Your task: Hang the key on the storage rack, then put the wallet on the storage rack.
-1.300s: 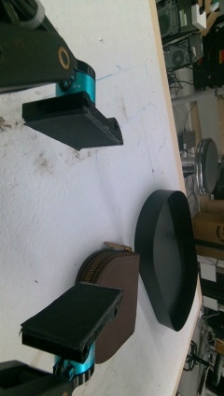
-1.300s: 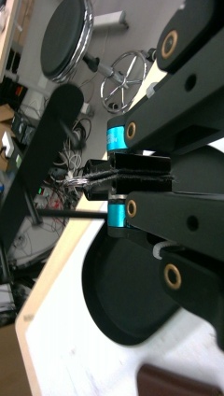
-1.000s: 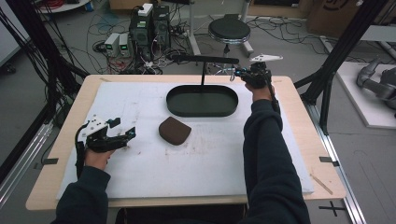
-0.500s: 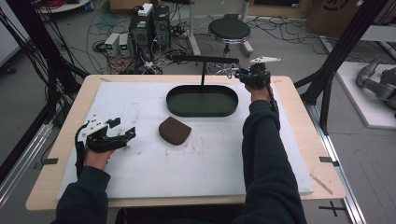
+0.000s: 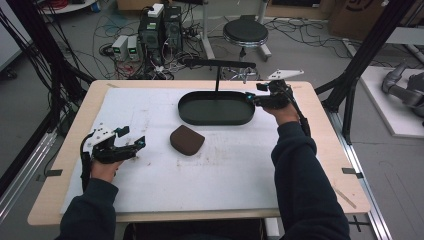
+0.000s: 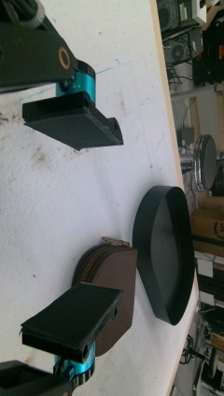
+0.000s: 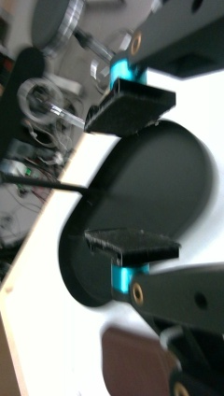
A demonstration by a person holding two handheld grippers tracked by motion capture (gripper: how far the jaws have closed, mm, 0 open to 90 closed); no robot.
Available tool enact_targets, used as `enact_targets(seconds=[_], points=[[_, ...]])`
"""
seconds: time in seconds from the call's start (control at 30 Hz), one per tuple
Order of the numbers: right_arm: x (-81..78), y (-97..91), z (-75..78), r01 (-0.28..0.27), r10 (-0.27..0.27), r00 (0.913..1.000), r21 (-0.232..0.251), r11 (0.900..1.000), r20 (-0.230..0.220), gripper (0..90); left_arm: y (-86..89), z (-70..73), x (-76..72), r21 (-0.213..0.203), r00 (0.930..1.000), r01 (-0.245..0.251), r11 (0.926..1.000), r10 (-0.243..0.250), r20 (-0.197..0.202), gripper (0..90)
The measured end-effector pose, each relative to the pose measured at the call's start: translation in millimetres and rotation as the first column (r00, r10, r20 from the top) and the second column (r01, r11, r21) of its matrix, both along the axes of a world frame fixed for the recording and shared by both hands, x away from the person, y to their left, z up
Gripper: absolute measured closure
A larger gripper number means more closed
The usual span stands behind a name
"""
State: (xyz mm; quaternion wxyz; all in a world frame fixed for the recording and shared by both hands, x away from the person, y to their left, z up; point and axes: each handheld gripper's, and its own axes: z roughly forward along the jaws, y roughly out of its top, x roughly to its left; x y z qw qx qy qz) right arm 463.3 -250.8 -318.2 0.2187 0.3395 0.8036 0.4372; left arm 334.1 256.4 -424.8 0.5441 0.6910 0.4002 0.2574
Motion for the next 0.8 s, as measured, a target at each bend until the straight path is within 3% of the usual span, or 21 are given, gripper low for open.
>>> enact_targets(seconds=[0.03,0.07,0.1,0.17,0.2,0.23,0.3,0.33,0.37,0.47,0.57,0.73,0.8], points=[[-5.4,-1.8,1.4,0.002,-0.002,0.9999,0.005,1.0000,-0.017,32.5,0.0,0.1,-0.1,-0.001,1.0000,0.000,1.0000,0.000,0.001,22.7],[-10.9,-3.5,1.9,0.002,-0.002,1.0000,0.014,0.9999,0.002,32.5,0.0,0.3,-0.3,0.001,1.0000,0.000,1.0000,0.000,0.002,22.7],[-28.3,-8.6,3.3,0.010,-0.011,0.9993,0.027,0.9996,0.037,26.6,0.0,0.2,-0.4,0.003,1.0000,-0.001,1.0000,0.001,0.002,22.7],[-33.7,-10.2,4.3,0.025,-0.026,0.9996,0.017,0.9995,0.011,22.7,0.0,0.3,-0.6,0.006,1.0000,-0.001,1.0000,0.001,0.000,22.7],[-49.4,-15.2,0.8,0.022,-0.024,0.9979,0.040,0.9990,0.061,24.3,0.3,0.3,-0.6,0.008,1.0000,-0.001,1.0000,0.001,0.001,22.7],[-49.4,-15.2,0.8,0.022,-0.024,0.9979,0.040,0.9990,0.061,24.3,0.1,0.3,-0.7,0.004,1.0000,-0.002,1.0000,0.002,-0.001,22.7],[-63.6,-18.7,-6.4,0.028,-0.030,0.9970,0.032,0.9991,0.071,23.0,0.6,0.0,-1.0,0.008,1.0000,-0.001,1.0000,0.001,0.001,22.7],[-75.8,-20.6,-17.7,0.040,-0.041,0.9972,0.026,0.9989,0.062,21.7,0.8,-0.7,-1.5,0.007,1.0000,-0.001,1.0000,0.001,0.002,22.7],[-75.8,-20.6,-17.7,0.040,-0.041,0.9972,0.026,0.9989,0.062,21.7,1.3,-1.3,-1.9,0.008,1.0000,0.000,1.0000,0.000,0.000,22.7],[-90.8,-23.6,-44.4,0.073,-0.074,0.9968,0.035,0.9967,0.032,21.3,3.9,-0.6,-2.4,0.002,1.0000,-0.008,1.0000,0.008,0.004,22.7],[-93.8,-20.3,-55.3,0.098,-0.098,0.9951,0.022,0.9950,0.010,21.3,3.4,-0.6,-2.7,0.004,1.0000,-0.007,1.0000,0.007,0.003,22.7],[-97.1,-13.1,-53.7,0.067,-0.067,0.9975,0.009,0.9977,0.023,20.6,2.3,-0.2,-3.2,0.003,1.0000,-0.004,1.0000,0.004,0.005,22.7],[-97.9,-9.3,-53.0,0.065,-0.065,0.9977,0.027,0.9975,0.021,20.6,3.1,-0.5,-3.1,0.004,1.0000,-0.006,1.0000,0.006,0.005,22.7]])
